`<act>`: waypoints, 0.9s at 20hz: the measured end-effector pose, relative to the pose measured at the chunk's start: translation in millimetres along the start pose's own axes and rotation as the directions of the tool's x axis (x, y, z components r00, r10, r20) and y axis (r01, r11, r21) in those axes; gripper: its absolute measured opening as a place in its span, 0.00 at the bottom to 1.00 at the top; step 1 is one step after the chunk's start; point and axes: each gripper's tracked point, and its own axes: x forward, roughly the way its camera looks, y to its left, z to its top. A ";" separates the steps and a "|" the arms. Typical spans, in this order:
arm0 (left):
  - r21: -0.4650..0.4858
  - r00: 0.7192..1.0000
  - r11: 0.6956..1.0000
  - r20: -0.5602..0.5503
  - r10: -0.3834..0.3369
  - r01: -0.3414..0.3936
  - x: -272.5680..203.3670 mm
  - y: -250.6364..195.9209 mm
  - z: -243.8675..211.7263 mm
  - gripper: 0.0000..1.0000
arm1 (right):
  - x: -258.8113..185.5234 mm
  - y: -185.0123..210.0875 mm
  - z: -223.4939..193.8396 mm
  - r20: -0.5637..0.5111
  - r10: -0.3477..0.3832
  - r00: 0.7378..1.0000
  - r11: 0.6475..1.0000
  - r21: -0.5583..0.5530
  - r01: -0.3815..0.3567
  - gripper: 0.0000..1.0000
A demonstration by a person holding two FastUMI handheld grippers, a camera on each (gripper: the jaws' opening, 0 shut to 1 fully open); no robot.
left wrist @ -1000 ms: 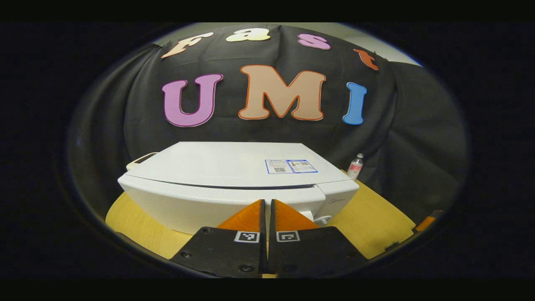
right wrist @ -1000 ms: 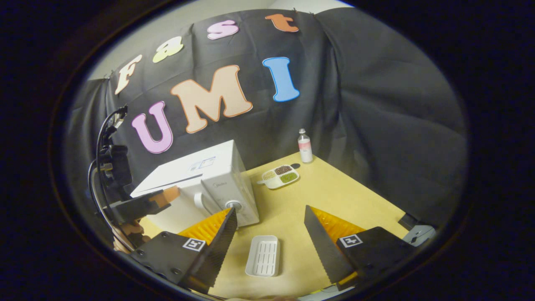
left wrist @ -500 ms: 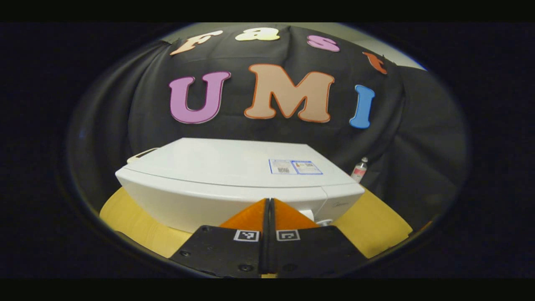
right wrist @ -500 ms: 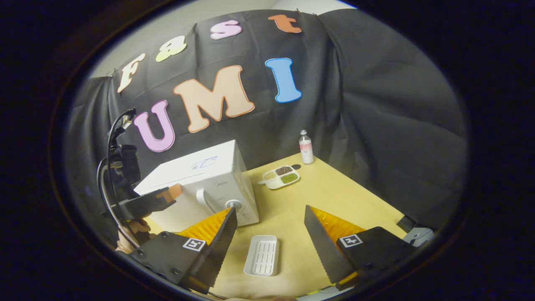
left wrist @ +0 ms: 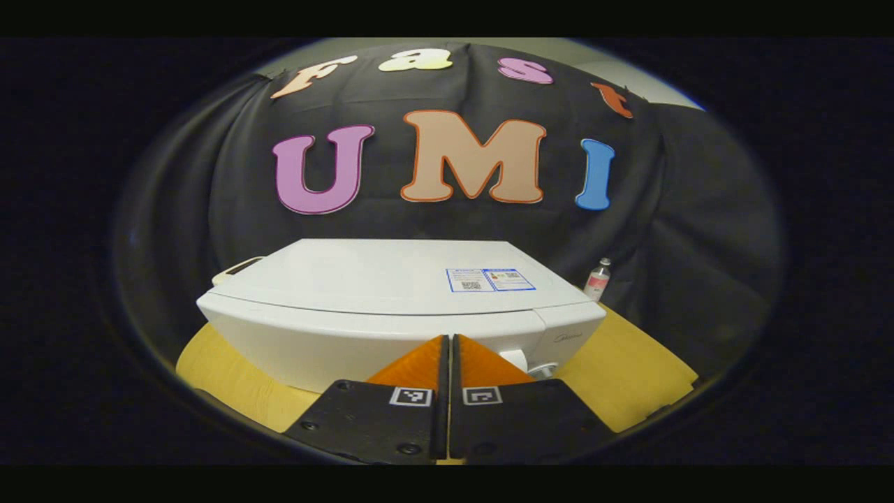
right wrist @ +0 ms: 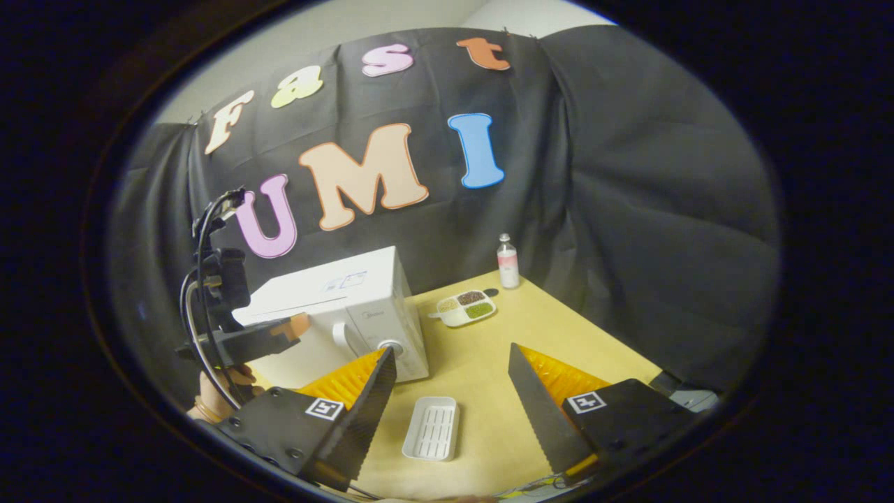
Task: Open the microwave oven with the left hand, put the food in, and close the microwave oven.
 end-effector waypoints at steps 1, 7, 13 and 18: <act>-0.006 1.000 1.000 0.007 -0.005 0.005 -6.7 1.5 2.8 0.03 | 0.2 4.7 0.2 0.001 0.012 1.000 1.000 -0.016 -0.012 0.91; 0.005 0.996 0.997 0.027 0.080 -0.080 -69.9 40.8 10.9 0.12 | 9.3 44.5 -2.9 -0.003 0.115 0.993 0.990 -0.086 -0.115 0.91; -0.033 0.972 0.979 0.115 0.204 -0.201 -125.7 80.0 50.1 0.88 | 9.8 86.0 42.9 0.068 0.244 0.968 0.957 -0.176 -0.229 0.99; -0.062 0.963 0.975 0.155 0.220 -0.213 -144.8 89.7 77.8 0.96 | 5.0 120.5 73.5 0.100 0.330 0.939 0.931 -0.201 -0.306 0.92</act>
